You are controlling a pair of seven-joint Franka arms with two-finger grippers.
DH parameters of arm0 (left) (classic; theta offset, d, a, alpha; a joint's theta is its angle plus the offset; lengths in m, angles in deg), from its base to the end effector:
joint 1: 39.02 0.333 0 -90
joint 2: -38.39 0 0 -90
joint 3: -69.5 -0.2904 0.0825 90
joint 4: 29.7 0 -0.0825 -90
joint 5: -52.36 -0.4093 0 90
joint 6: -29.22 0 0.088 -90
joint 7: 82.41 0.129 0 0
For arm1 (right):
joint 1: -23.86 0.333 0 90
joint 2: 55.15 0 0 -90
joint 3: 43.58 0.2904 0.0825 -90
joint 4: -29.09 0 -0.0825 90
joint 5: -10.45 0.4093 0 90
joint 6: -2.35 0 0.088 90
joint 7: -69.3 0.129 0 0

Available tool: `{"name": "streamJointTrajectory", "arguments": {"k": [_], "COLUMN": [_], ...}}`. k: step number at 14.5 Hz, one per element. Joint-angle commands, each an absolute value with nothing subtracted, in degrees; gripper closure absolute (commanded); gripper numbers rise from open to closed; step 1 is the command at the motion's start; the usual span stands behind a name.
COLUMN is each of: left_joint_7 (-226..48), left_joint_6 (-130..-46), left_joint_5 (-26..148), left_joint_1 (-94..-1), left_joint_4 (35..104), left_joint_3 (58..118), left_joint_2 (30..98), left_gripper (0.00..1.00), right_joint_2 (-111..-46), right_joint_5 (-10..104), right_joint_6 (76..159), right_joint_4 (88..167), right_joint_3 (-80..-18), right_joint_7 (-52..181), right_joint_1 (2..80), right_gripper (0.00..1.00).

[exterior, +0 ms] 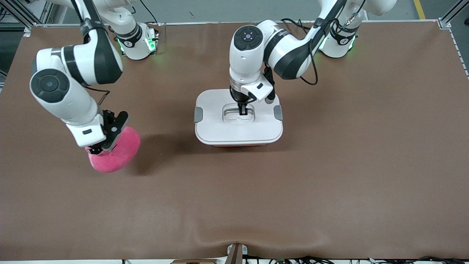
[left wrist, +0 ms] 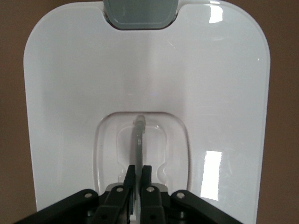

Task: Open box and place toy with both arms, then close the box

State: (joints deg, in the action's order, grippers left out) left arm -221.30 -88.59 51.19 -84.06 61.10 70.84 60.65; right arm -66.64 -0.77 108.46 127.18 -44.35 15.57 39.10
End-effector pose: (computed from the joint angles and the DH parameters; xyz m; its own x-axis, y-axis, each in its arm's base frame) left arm 0.4807 -0.5001 0.3649 -0.0353 0.9978 -0.0559 0.9973 0.0388 0.0620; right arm 0.6173 0.1397 0.4095 0.3141 0.9304 -0.1888 0.9494 -0.3090 0.0571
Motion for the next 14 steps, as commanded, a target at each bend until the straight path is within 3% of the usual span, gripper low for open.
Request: {"name": "streamJointTrajectory", "arguments": {"k": [1, 14], "left_joint_7": [-217.2, -195.7], "left_joint_6": [-84.2, -73.7], "left_joint_5": [50.0, 51.0], "left_joint_1": [-80.9, -63.6], "left_joint_4": [61.9, 64.2], "left_joint_3": [71.1, 71.4], "left_joint_2": [57.0, 47.4], "left_gripper": [1.0, 1.0], "right_joint_2": [-67.4, -68.6], "right_joint_5": [-3.6, -6.8], "right_joint_6": [106.7, 103.3], "right_joint_4": [124.6, 119.5], "right_joint_3": [-44.7, -44.7], "right_joint_7": [13.2, -6.8], "right_joint_1": [41.8, 55.0], "right_gripper": [1.0, 1.0]}}
